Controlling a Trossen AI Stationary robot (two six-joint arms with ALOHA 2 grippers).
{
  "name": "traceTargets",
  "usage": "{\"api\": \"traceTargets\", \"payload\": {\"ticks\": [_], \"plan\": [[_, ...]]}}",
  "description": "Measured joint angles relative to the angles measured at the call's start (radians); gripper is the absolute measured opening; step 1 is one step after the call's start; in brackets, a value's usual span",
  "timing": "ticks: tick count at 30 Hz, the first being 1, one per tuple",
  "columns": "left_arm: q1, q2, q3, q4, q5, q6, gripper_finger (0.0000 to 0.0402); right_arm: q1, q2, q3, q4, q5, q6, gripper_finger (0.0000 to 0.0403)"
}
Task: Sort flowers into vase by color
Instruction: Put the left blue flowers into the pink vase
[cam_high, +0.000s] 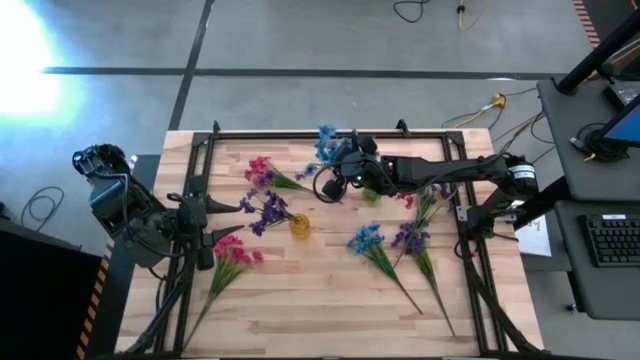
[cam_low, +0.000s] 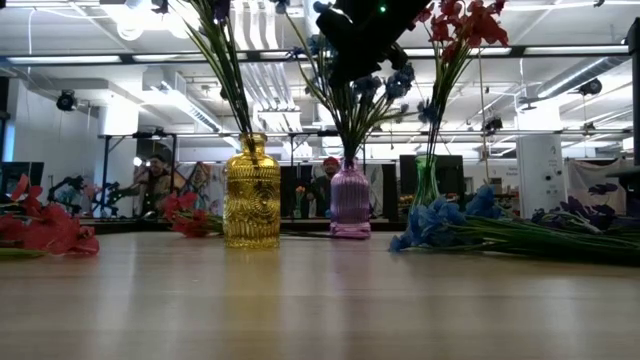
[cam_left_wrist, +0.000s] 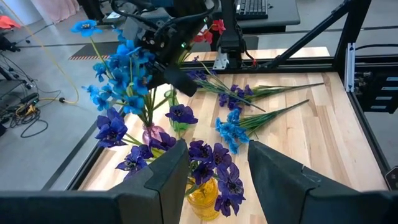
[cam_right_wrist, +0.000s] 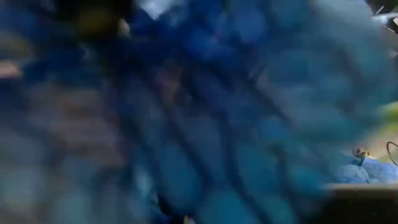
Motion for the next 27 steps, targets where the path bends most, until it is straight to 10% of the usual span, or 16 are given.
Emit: {"api": "traceTargets", "payload": {"ticks": [27], "plan": [[0.0,0.0,0.0,-0.008,0.001,-0.003,0.0155,0.001,0.008,-0.002,-0.016,0.0,0.047,0.0018]]}}
